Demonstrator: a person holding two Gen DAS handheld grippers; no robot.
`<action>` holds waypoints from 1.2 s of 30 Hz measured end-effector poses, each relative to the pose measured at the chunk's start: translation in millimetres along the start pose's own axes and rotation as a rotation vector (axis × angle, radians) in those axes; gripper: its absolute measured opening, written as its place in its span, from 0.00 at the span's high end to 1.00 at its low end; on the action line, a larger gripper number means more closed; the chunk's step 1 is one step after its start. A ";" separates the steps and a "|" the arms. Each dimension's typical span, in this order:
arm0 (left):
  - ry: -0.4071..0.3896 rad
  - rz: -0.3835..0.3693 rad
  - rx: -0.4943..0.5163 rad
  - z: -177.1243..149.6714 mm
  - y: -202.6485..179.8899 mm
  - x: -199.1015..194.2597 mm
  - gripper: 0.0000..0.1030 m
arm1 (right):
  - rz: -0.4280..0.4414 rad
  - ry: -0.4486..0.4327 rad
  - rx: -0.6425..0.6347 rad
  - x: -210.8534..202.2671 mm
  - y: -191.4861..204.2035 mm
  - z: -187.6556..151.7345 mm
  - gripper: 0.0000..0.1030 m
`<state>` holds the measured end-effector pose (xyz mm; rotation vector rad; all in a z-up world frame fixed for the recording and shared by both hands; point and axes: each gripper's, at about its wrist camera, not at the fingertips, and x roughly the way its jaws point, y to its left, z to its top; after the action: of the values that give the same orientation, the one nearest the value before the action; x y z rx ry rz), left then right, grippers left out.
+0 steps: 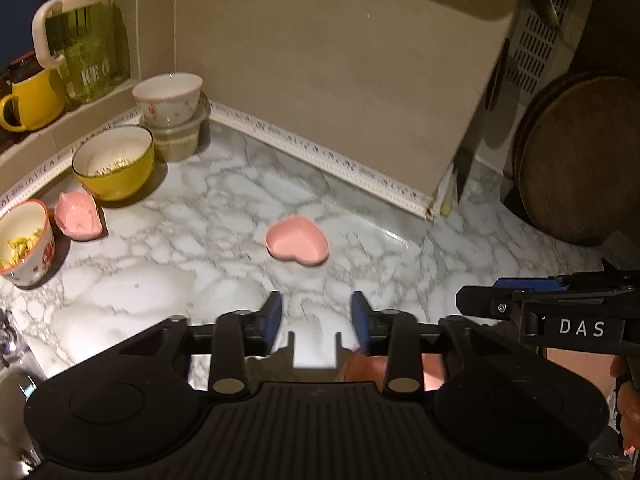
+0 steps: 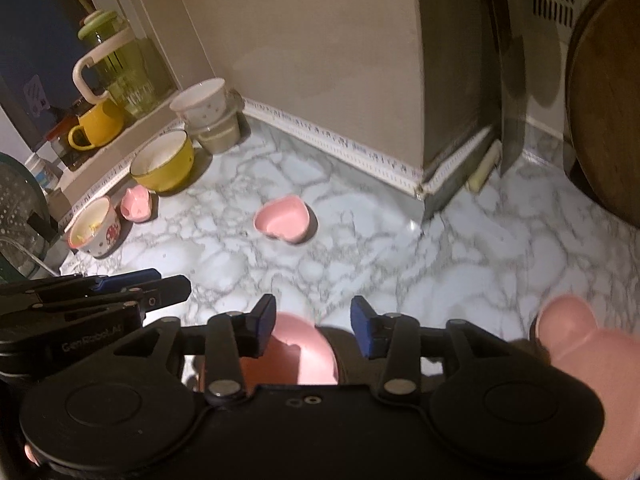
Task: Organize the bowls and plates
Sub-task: 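Lower the pink bowl into the cream bowl and open both tools, then move both tools to the small pink heart-shaped dish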
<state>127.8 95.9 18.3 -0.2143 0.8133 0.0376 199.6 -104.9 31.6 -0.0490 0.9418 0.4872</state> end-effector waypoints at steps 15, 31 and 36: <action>-0.039 0.042 -0.051 45.6 20.7 38.8 0.26 | 0.042 -0.038 -0.057 35.3 -7.3 44.2 0.12; 0.108 0.062 -0.104 70.7 44.5 137.2 0.24 | 0.089 0.086 -0.041 120.1 -18.1 68.2 0.04; 0.148 0.070 -0.122 71.5 51.6 165.1 0.24 | 0.077 0.121 -0.053 147.8 -18.5 70.3 0.10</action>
<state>286.6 152.9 -62.7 -0.3066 0.9668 0.1393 333.4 -47.8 -45.7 -0.0910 1.0520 0.5854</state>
